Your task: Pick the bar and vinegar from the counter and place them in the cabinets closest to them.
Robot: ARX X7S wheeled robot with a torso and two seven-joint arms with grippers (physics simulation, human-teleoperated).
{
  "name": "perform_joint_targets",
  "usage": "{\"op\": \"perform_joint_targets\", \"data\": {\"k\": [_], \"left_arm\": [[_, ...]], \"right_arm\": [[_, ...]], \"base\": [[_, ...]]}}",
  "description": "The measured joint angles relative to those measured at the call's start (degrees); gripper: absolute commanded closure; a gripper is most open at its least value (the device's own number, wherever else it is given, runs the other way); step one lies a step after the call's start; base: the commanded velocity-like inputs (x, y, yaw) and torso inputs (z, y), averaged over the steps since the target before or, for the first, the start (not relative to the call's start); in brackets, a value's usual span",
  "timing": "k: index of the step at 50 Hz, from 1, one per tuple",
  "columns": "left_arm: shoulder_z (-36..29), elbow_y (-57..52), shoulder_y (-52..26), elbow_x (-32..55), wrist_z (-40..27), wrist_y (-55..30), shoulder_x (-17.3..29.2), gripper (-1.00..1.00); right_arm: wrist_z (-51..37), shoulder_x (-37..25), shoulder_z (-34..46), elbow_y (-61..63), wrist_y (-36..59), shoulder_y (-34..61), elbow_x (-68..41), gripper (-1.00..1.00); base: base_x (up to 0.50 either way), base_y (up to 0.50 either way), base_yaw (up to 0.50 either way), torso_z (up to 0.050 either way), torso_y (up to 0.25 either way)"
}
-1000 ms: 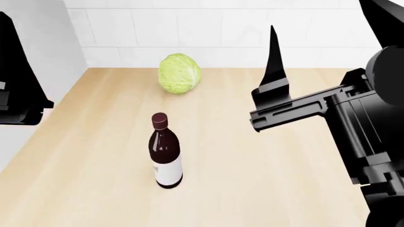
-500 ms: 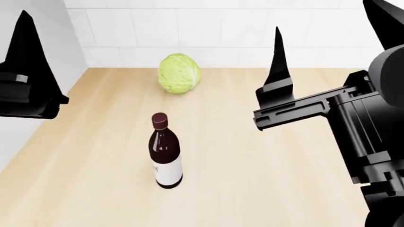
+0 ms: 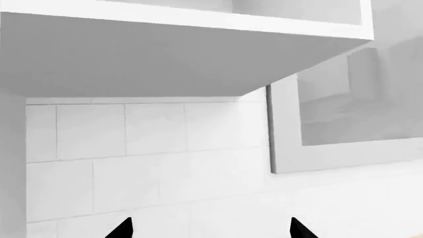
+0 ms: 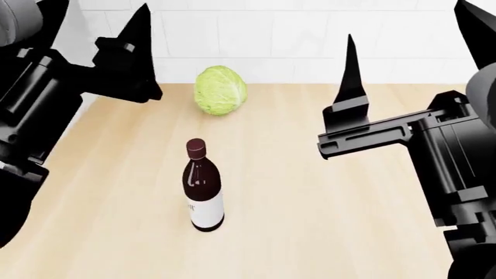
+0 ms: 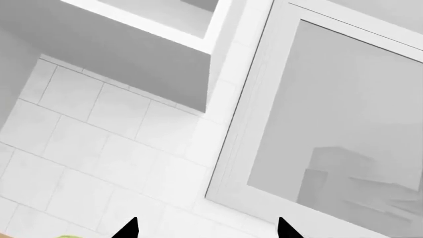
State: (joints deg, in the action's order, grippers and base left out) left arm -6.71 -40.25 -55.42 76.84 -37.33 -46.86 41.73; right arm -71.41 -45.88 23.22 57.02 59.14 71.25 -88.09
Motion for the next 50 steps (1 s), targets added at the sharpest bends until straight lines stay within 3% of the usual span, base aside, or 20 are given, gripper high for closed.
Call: {"op": "perform_joint_targets", "data": {"k": [9, 22, 50], "left_arm": [[-4.55, 4.68, -3.72, 5.69, 0.23, -3.96, -1.73, -1.0], [-10.49, 7.63, -4.11, 5.67, 1.62, -7.06, -4.24, -1.0], [-10.2, 3.06, 4.41, 6.24, 3.82, -5.2, -1.11, -1.0]], "right_arm": [[0.32, -0.32, -0.22, 0.4, -0.49, -0.63, 0.51, -1.0], [1.43, -0.59, -0.43, 1.03, -1.34, -2.44, 2.52, -1.0], [3.19, -0.4, 0.37, 0.73, -2.02, -3.23, 5.11, -1.0]], "base": [[0.0, 0.0, 0.0, 0.0, 0.0], [0.0, 0.0, 0.0, 0.0, 0.0], [0.0, 0.0, 0.0, 0.0, 0.0]]}}
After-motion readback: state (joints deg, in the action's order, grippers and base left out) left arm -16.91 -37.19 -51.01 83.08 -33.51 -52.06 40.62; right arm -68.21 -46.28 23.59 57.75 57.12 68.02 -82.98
